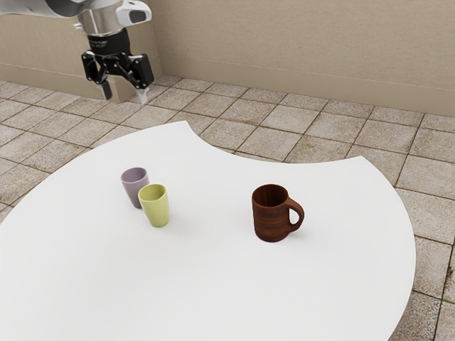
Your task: Place the left cup onto the right cup
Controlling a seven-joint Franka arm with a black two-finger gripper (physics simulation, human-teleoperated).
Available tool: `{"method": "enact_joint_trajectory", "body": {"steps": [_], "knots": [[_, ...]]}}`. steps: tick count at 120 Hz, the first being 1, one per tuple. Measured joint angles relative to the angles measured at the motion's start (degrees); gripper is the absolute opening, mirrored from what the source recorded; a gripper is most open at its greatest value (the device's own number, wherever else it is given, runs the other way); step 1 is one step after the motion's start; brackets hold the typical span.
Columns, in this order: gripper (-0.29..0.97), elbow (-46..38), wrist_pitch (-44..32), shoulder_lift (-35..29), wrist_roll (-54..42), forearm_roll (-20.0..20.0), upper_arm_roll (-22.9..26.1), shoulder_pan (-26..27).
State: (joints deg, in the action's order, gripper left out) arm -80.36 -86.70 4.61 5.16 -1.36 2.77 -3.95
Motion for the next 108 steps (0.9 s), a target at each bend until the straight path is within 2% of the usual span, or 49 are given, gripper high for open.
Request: {"method": "enact_joint_trajectory", "body": {"steps": [33,53,74,108], "knots": [[0.66,-0.67,0.48,-0.48,-0.63,0.29,-0.51,0.11],[0.66,-5.14,-0.61,-0.83,-1.23,-0.02,-2.3,0.1],[0.66,-11.46,-5.38,-0.69,-2.68,-0.1,-4.19,-1.05],[0.66,-20.93,-15.67,-0.34,-4.99,-0.13,-4.44,-1.0]]}}
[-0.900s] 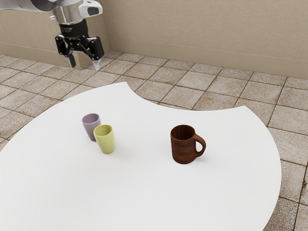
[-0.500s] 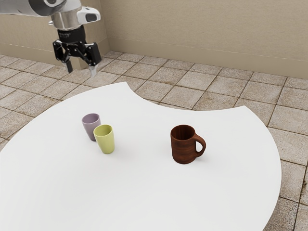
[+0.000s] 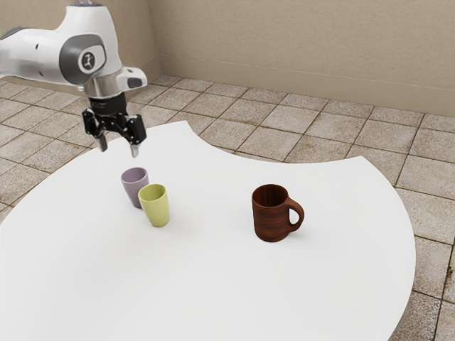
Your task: Place the left cup onto the right cup
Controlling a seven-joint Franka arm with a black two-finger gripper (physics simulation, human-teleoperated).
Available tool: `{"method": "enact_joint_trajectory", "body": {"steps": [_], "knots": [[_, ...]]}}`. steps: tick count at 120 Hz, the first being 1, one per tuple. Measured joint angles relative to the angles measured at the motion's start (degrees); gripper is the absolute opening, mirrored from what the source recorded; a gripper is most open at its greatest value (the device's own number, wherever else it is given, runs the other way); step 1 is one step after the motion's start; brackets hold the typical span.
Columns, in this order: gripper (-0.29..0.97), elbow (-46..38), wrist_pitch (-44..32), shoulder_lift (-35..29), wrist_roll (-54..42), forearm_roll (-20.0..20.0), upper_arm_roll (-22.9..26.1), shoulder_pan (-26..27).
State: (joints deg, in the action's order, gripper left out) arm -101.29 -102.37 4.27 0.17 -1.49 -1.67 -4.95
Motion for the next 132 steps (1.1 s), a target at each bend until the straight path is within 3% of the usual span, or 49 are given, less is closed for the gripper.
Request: {"method": "enact_joint_trajectory", "body": {"steps": [68,132], "knots": [[0.66,0.23,-11.46,8.72,-5.82,-0.01,0.05,-7.05],[0.66,20.41,-8.78,25.57,-16.01,0.73,0.63,-10.6]]}}
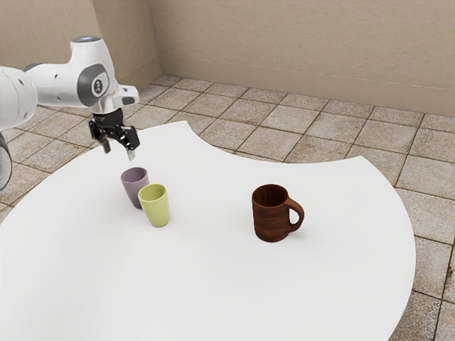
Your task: Place the left cup onto the right cup
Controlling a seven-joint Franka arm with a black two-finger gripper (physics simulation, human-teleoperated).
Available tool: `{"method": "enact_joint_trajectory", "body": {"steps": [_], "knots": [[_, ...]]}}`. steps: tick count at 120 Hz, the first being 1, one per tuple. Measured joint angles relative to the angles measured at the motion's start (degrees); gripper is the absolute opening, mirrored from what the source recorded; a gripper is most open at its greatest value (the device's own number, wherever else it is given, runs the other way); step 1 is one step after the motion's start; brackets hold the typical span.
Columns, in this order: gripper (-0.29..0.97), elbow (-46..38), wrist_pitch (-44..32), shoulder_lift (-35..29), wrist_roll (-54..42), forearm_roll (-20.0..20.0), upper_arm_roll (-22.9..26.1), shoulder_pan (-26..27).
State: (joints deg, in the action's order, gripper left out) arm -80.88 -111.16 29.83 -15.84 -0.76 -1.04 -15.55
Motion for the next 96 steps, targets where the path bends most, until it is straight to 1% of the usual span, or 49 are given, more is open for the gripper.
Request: {"method": "enact_joint_trajectory", "body": {"steps": [37,69,96], "knots": [[0.66,5.55,1.88,5.69,-4.61,0.05,0.12,-0.07],[0.66,7.19,1.61,9.05,-7.47,0.06,0.16,-0.85],[0.66,7.25,1.11,10.68,-9.03,0.09,0.16,-0.89]]}}
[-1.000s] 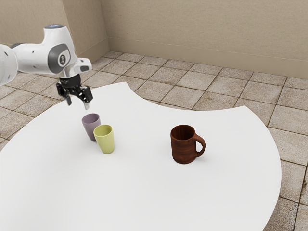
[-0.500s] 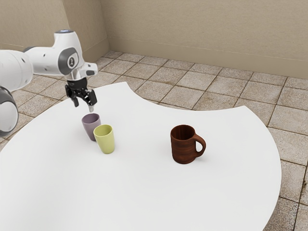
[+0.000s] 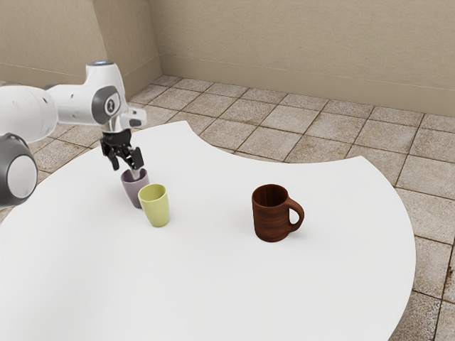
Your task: Place the left cup onto the right cup
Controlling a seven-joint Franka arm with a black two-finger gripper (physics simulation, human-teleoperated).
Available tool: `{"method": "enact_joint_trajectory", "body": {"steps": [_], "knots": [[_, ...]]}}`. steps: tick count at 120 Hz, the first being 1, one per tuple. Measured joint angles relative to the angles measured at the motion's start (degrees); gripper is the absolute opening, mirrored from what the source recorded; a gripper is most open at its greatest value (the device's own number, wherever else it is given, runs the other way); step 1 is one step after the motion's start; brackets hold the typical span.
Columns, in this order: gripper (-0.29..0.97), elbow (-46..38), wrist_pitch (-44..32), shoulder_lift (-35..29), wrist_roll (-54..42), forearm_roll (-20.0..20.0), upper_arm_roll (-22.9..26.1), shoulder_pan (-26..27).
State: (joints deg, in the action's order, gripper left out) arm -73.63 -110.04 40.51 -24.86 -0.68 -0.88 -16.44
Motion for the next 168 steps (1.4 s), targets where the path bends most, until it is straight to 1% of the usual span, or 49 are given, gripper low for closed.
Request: {"method": "enact_joint_trajectory", "body": {"steps": [22,31,58,93,124,143,168], "knots": [[0.66,-0.04,-0.62,1.26,-0.85,0.04,0.0,-0.07],[0.63,-0.04,-0.75,1.71,-1.14,0.11,0.0,-0.15],[0.44,-0.02,-0.95,1.79,-1.79,0.34,0.0,-0.18],[0.24,0.02,-0.96,1.36,-2.31,0.34,-0.09,-0.09],[0.01,0.04,-0.98,1.4,-2.59,0.34,-0.09,-0.09],[-0.06,0.04,-1.02,1.38,-2.71,0.33,-0.13,-0.09],[-0.09,-0.72,-1.09,-0.11,-2.79,0.19,-0.46,0.18]]}}
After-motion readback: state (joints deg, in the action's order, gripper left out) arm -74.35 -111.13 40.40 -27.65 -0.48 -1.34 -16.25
